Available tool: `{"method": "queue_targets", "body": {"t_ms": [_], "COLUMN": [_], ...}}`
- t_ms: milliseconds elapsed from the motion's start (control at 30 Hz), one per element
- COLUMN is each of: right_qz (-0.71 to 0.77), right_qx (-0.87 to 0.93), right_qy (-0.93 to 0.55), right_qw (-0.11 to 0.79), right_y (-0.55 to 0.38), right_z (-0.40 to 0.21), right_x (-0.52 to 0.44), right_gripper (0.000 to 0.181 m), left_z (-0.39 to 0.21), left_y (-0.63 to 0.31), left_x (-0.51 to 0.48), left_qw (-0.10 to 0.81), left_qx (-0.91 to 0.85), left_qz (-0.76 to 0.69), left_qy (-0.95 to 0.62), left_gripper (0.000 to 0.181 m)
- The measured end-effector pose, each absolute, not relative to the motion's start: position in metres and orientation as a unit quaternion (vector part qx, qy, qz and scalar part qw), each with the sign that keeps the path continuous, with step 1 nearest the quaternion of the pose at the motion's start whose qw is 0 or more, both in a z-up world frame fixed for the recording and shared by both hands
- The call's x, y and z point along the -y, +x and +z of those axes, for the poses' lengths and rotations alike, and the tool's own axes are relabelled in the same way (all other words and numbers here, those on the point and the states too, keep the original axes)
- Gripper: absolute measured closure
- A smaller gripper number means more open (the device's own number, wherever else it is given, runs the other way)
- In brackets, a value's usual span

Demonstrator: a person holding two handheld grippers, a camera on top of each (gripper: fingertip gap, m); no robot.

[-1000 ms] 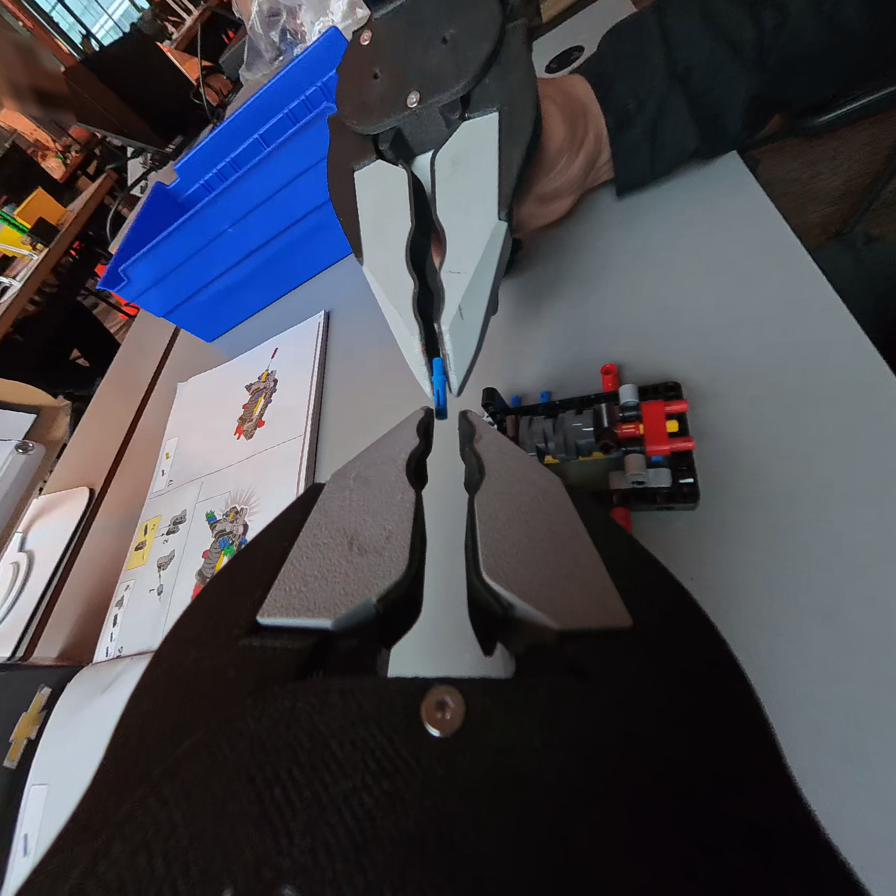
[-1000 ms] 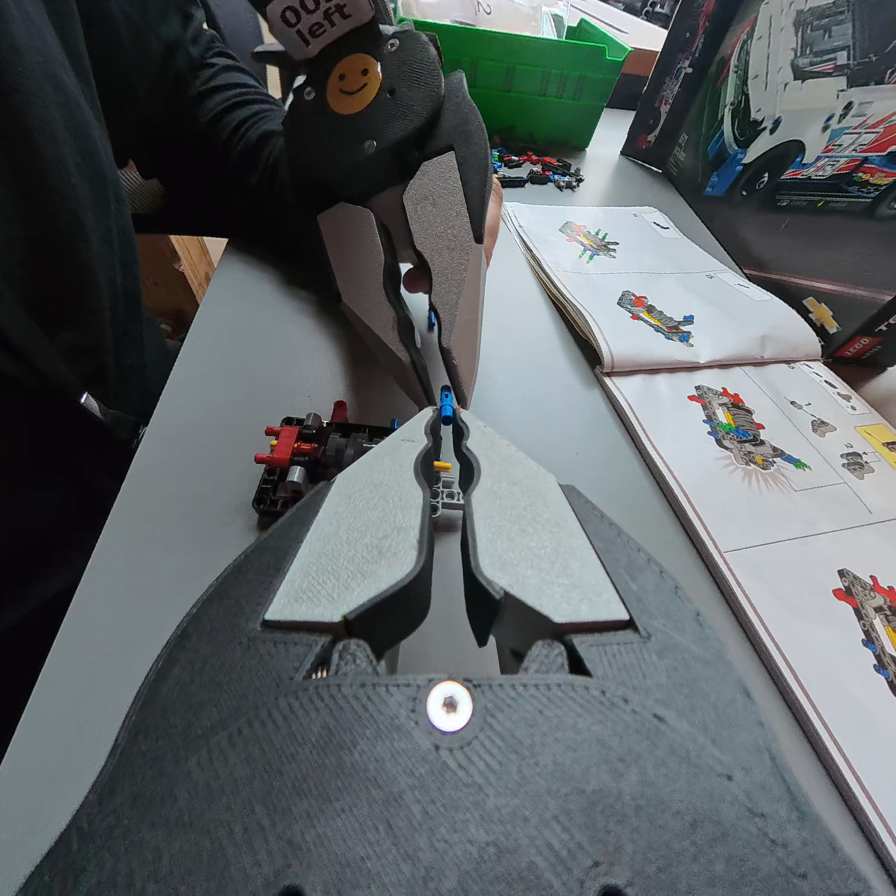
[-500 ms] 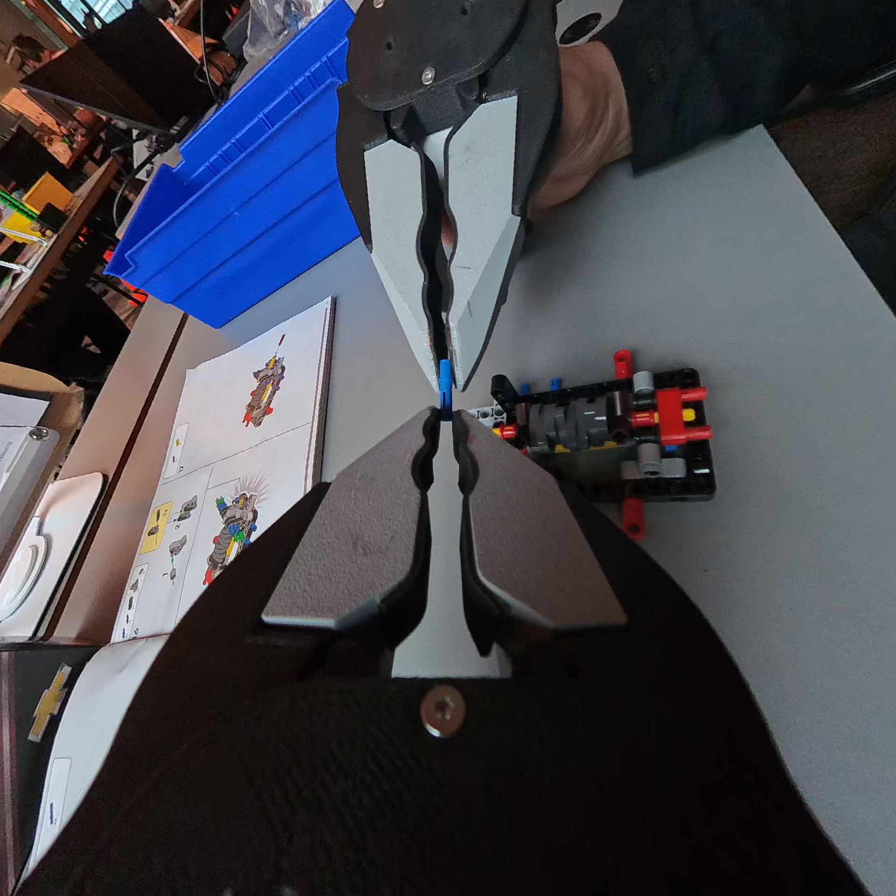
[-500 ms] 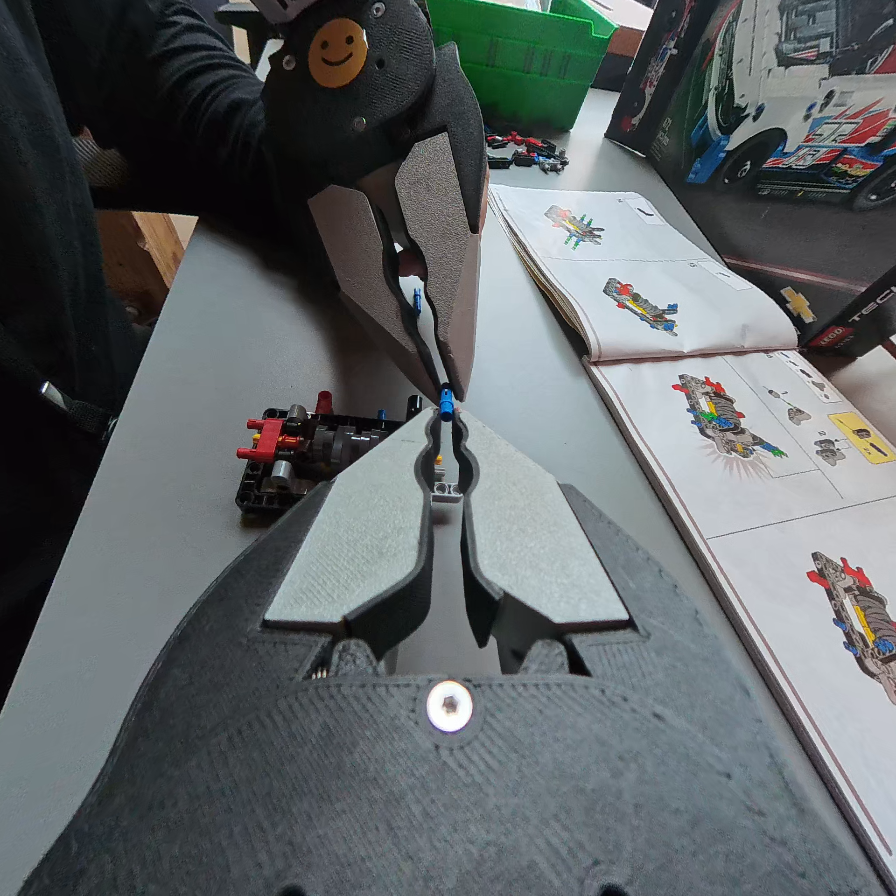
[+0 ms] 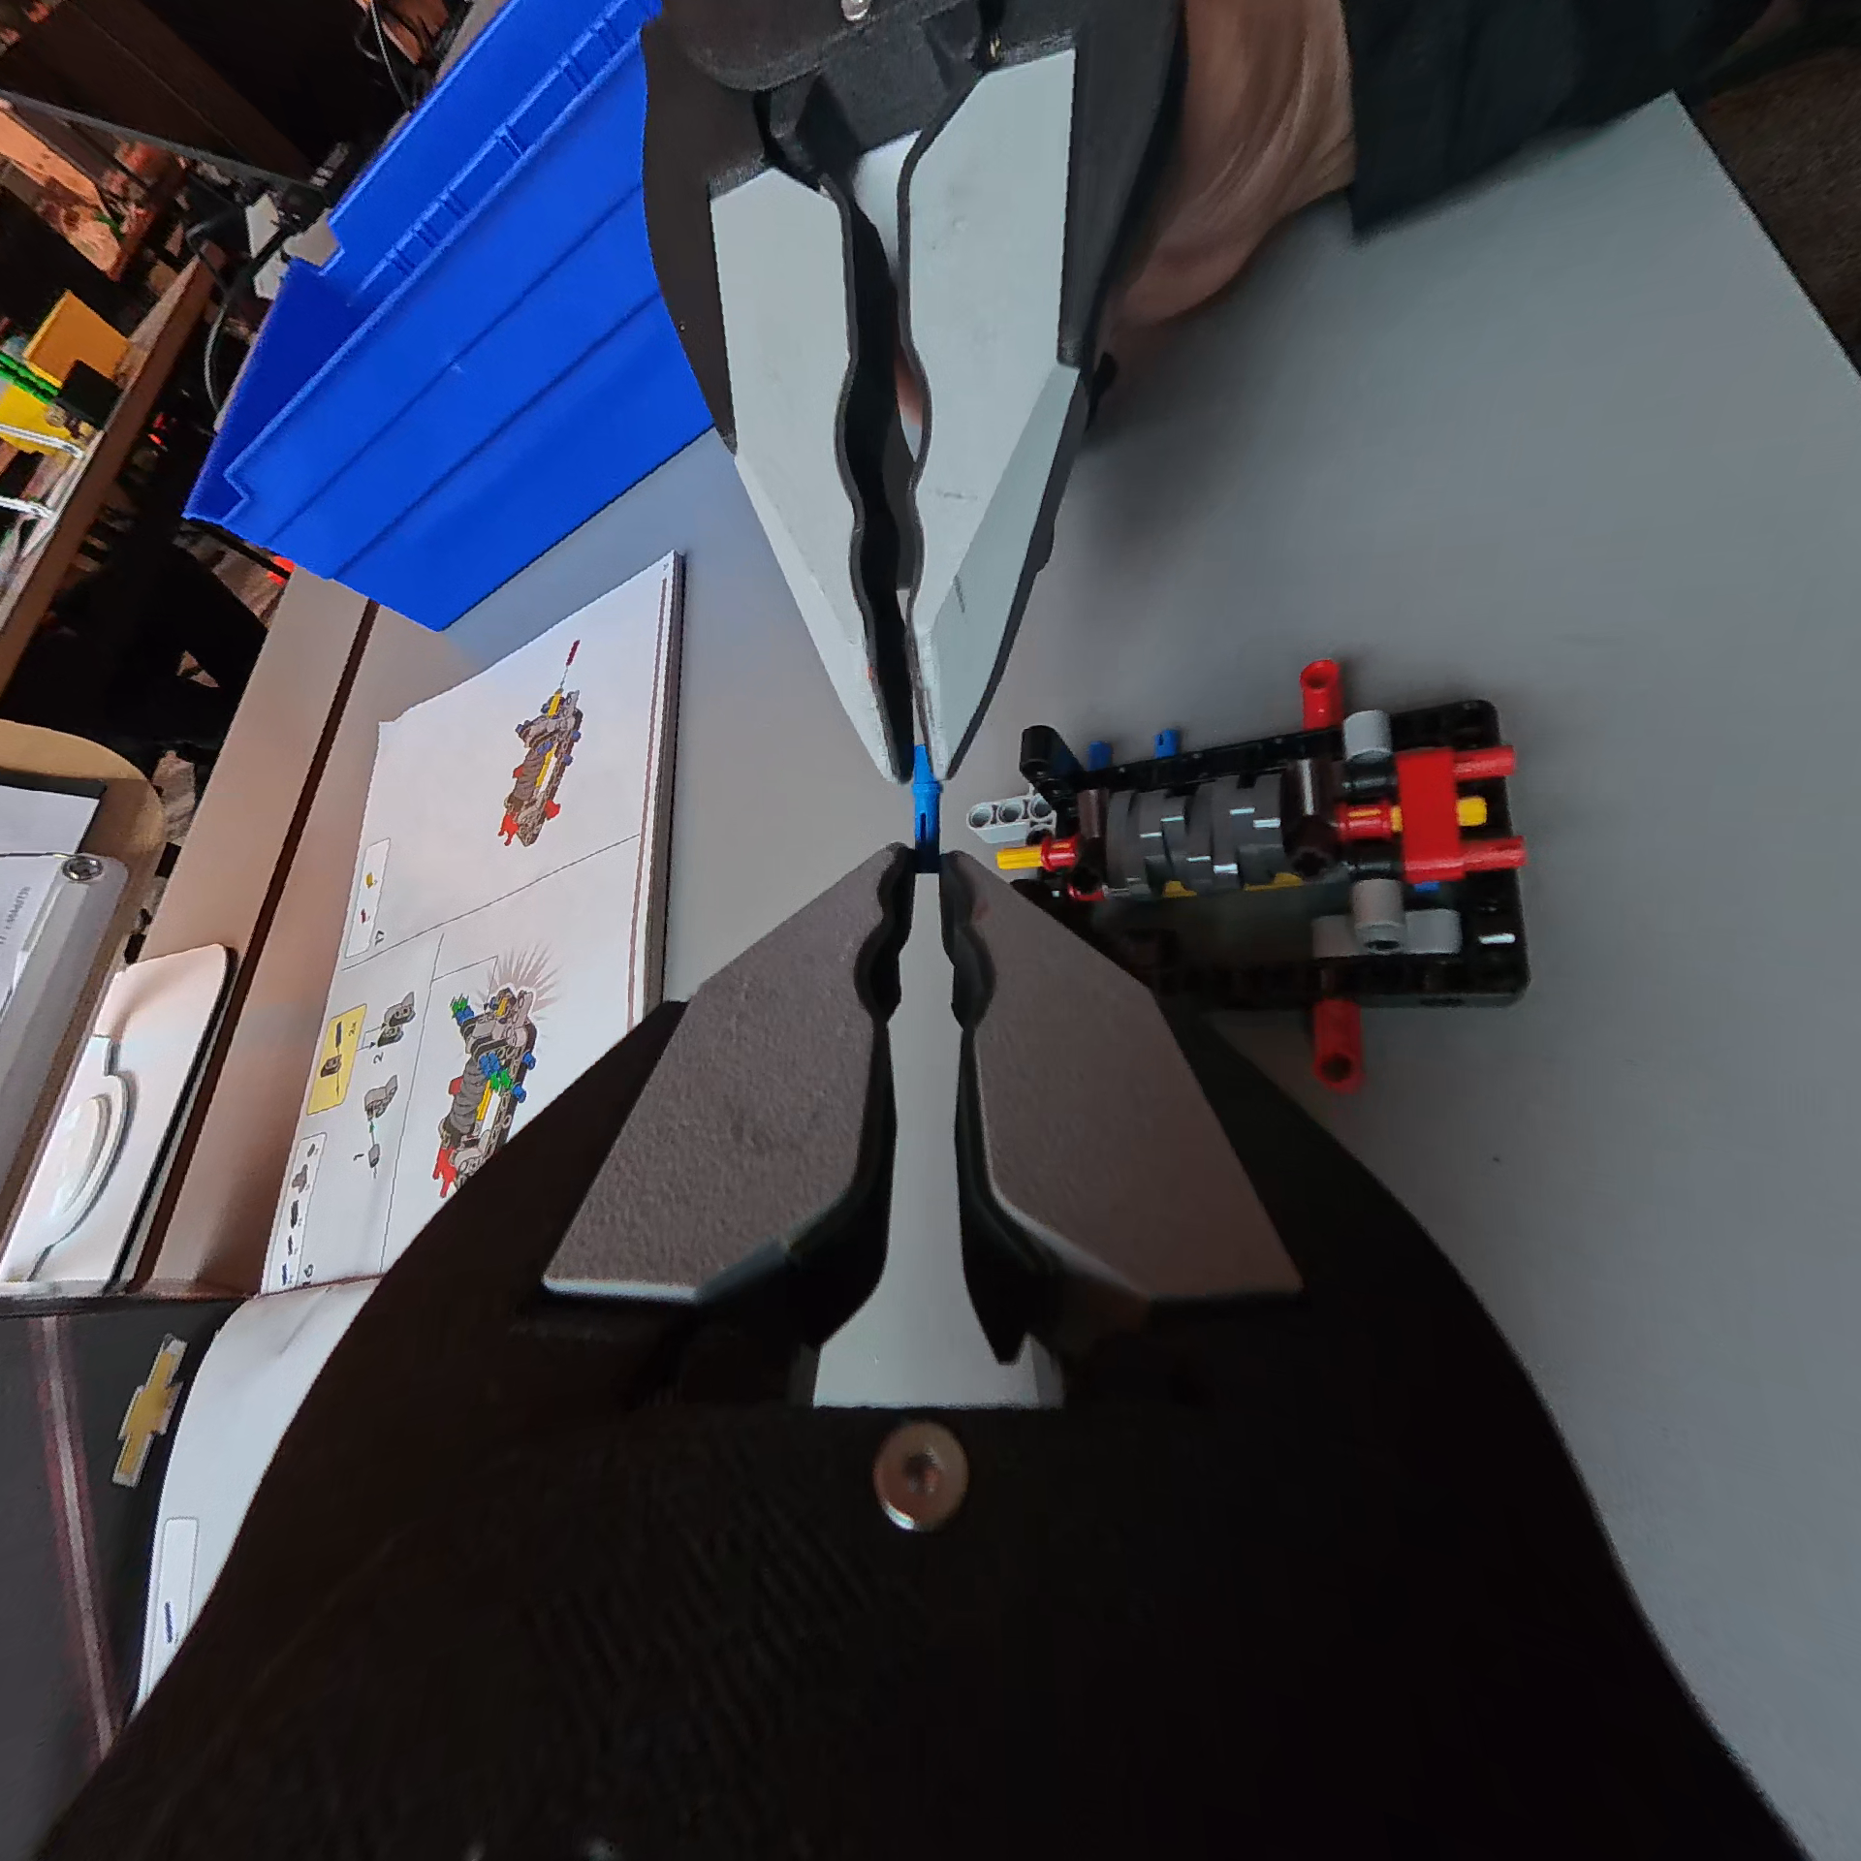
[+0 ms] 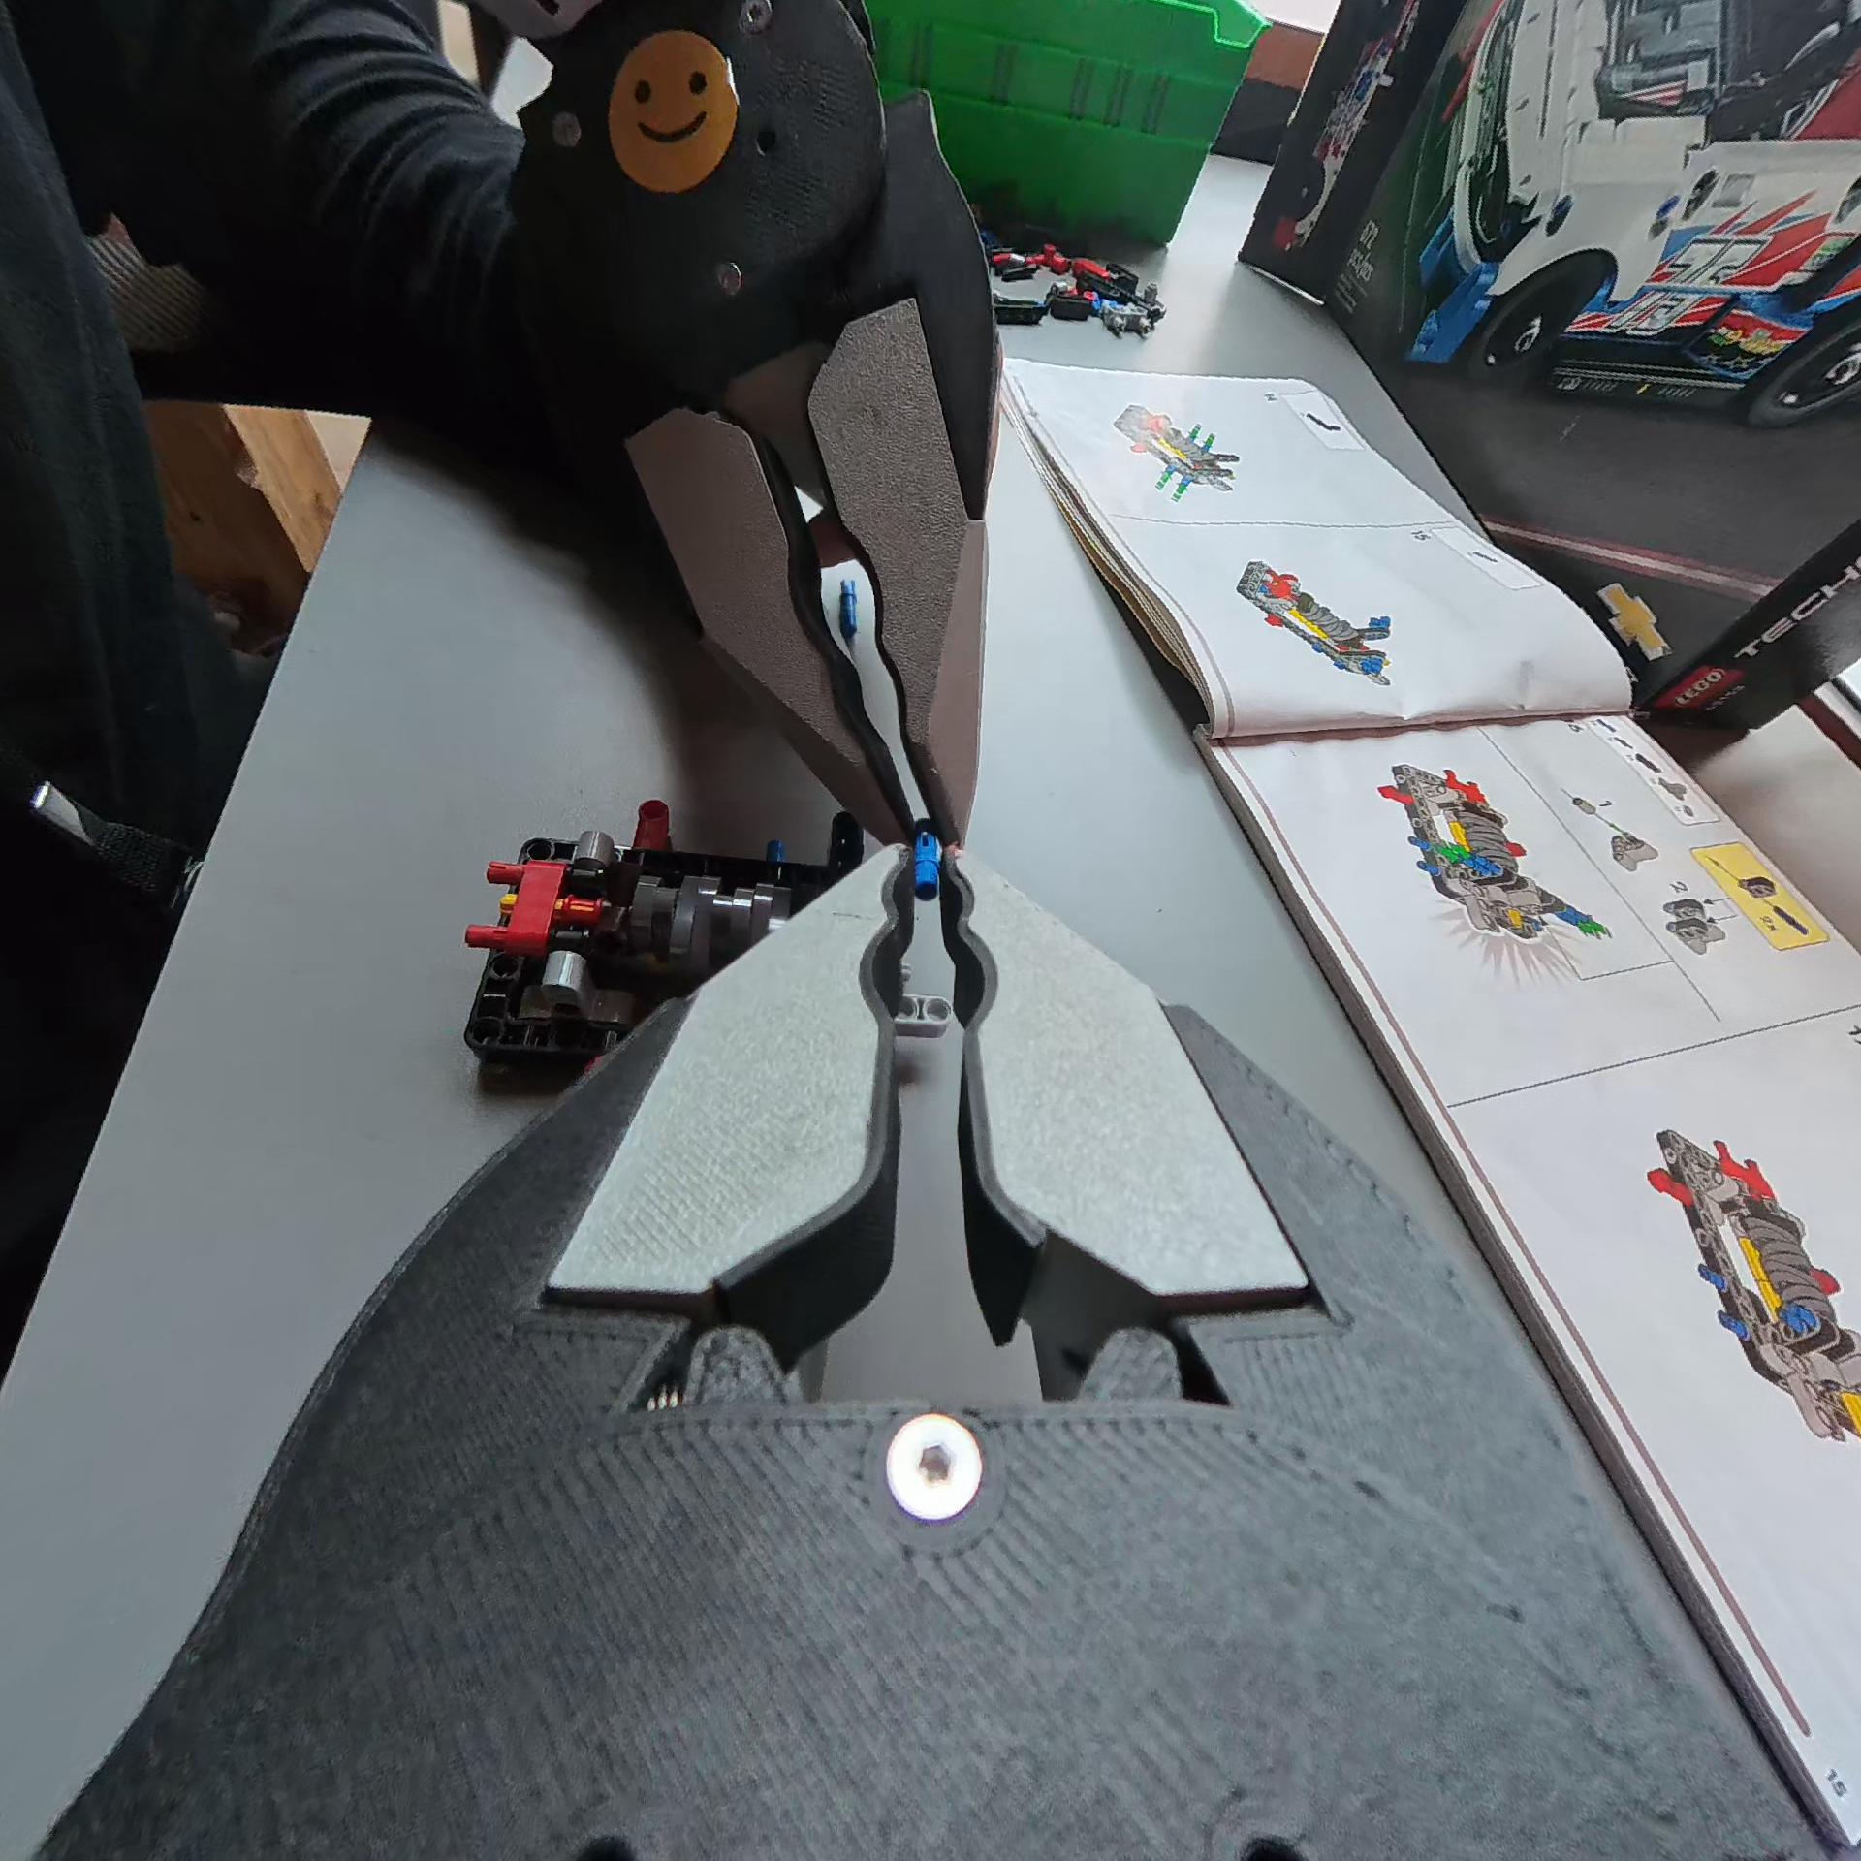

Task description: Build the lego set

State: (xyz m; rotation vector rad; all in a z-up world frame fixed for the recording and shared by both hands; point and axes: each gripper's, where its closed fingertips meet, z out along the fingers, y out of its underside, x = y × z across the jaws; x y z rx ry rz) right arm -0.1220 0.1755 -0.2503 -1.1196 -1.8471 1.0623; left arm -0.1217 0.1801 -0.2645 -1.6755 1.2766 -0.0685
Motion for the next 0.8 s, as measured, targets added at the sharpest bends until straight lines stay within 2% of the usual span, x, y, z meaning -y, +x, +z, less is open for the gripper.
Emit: {"method": "queue_targets", "body": {"t_ms": [800], "right_qz": [0.385], "right_qx": [0.731], "right_qy": [-0.434], "right_qw": [0.358], "right_y": [-0.1219], "right_z": [-0.2589], "right_x": [-0.1759], "right_gripper": [0.18], "left_z": [-0.2621], "left_y": [-0.1194], "left_x": [-0.1789], "left_qw": [0.496], "left_qx": [-0.519], "left_qz": [-0.046], "left_qy": [-0.694], "left_gripper": [0.179]}}
